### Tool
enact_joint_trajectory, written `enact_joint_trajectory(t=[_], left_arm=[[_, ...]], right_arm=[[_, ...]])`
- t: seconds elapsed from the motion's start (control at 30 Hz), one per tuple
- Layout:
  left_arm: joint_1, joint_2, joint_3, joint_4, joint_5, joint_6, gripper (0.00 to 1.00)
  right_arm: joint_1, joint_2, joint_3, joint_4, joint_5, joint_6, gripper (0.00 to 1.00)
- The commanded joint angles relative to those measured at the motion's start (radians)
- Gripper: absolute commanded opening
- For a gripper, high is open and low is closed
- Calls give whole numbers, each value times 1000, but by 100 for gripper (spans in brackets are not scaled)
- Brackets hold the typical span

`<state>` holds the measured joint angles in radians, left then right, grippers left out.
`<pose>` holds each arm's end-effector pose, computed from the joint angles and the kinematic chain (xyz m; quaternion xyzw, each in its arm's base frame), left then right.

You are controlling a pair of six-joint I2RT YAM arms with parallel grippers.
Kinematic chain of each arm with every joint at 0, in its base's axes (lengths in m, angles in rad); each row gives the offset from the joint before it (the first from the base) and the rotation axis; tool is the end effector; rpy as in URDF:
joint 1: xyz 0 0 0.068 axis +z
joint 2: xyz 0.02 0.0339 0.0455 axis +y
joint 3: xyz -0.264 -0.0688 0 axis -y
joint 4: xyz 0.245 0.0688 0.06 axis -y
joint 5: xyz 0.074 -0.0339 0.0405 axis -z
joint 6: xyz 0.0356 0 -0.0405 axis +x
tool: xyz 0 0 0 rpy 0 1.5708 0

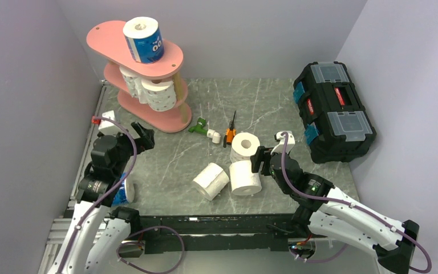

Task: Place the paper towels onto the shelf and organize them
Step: Adjust the paper towel on the shelf.

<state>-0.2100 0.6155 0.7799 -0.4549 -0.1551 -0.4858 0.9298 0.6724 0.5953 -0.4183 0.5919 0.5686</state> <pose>0.1390 -0.0240 0.3339 -0.1558 0.7856 -0.1446 0.5810 0.1077 0.1111 0.2697 -0.0006 0.8350 0.1502 0.5293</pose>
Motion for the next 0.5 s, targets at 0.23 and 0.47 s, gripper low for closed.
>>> enact_joint_trajectory(t=[0.23, 0.47], left_arm=[[1, 112, -116, 561, 152, 258, 100], [1, 173, -198, 756, 217, 379, 99]], right_arm=[[-2, 1, 11, 20, -2, -4, 70], [-2, -11, 0, 23, 8, -8, 70]])
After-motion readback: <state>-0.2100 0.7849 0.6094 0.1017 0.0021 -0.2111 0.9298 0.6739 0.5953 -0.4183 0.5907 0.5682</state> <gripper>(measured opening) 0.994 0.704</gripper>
